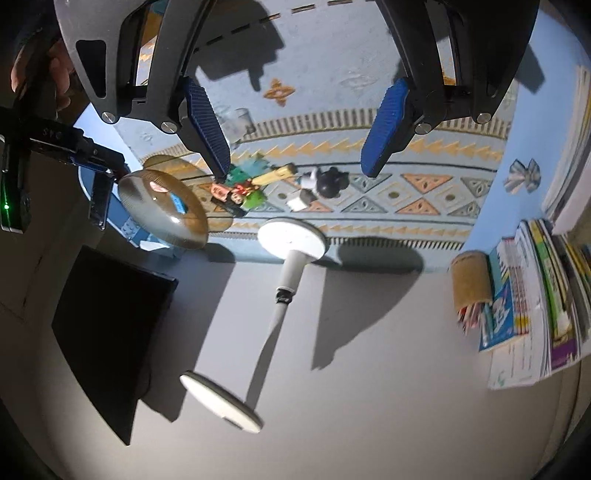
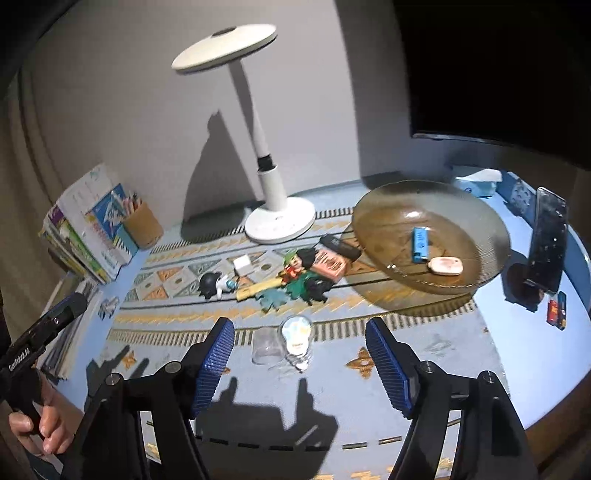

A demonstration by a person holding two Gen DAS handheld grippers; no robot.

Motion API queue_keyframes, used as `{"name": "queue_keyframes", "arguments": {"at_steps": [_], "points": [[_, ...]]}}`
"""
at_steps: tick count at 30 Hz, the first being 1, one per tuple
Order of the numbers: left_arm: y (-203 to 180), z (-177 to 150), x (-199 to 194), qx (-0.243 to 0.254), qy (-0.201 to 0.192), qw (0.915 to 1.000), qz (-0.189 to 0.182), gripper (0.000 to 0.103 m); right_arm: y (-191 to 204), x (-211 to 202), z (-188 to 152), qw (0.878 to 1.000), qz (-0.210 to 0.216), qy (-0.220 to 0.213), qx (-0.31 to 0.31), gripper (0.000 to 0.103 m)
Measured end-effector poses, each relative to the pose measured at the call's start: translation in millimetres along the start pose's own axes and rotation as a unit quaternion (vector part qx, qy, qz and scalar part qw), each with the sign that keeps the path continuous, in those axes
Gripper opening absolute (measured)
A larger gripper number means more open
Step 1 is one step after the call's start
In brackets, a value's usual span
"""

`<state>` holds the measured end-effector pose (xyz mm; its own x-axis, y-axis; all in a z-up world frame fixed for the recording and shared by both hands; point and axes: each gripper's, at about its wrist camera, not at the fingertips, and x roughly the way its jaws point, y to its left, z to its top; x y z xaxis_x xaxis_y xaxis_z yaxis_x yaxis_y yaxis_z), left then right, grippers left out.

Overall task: Organize rigid objects
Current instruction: 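Withdraw both tools from the bowl back toward the rug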

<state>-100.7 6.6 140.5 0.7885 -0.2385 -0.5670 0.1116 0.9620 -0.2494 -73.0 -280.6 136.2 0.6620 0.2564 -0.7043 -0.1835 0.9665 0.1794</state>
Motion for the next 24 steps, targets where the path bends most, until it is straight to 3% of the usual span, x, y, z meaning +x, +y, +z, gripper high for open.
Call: {"name": "queue_keyframes", "arguments": {"at_steps": [10, 18, 24], "points": [[15.7, -4.7, 43.3, 0.002, 0.043, 0.9991, 0.0, 0.072, -5.0, 39.8, -8.2, 0.999, 0.0, 0.045, 0.009, 0.072], [17.4, -19.3, 129.3, -0.014, 0.132, 0.9888, -0.068, 0.072, -17.5, 94.9, -25.8, 0.993, 0.01, 0.113, 0.026, 0.072], [18.0, -16.3, 189.8, -0.031, 0.168, 0.9831, -0.065, 0.072, -19.6, 126.2, -35.6, 0.989, 0.007, 0.149, 0.024, 0.072]]}}
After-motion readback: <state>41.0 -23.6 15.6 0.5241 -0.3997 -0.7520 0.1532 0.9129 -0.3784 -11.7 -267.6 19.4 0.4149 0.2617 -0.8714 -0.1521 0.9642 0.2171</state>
